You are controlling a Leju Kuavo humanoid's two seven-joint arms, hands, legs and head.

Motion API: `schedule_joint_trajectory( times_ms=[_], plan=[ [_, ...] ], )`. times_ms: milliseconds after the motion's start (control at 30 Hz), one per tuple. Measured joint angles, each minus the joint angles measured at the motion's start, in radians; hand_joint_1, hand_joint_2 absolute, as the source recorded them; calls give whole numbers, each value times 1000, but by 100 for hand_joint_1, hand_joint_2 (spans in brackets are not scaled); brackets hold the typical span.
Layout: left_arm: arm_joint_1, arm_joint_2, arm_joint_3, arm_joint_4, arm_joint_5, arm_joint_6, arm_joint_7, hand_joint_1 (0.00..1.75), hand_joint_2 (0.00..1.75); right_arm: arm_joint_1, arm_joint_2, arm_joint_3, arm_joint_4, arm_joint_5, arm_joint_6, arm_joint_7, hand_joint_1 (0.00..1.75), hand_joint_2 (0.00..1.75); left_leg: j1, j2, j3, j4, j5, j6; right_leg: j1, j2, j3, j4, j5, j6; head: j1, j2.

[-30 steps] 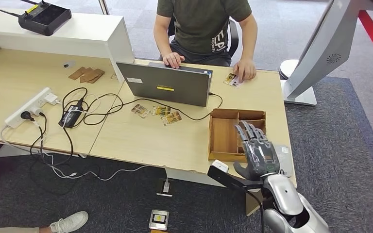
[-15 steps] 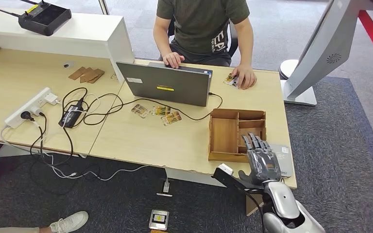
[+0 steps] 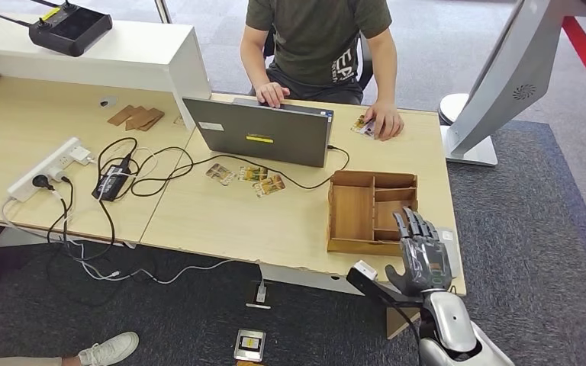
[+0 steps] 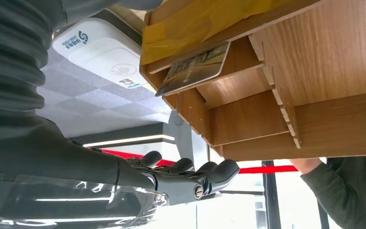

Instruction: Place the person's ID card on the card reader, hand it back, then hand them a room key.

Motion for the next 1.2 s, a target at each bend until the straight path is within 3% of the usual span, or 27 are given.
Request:
schedule_joint_trajectory(
  times_ms=[700, 1200],
  plan=[
    [-1, -1, -8, -1, 44, -3, -6, 0, 175, -85, 90, 27, 132, -3, 30, -38, 0, 175, 0, 0, 0, 0, 0, 0, 0, 0, 0, 0, 0, 0, 0, 0],
    [0, -1, -13, -1, 80, -3, -8, 0, 175, -104, 79, 13, 159, -14, 102, 22, 0, 175, 0, 0, 0, 0, 0, 0, 0, 0, 0, 0, 0, 0, 0, 0]
  ],
)
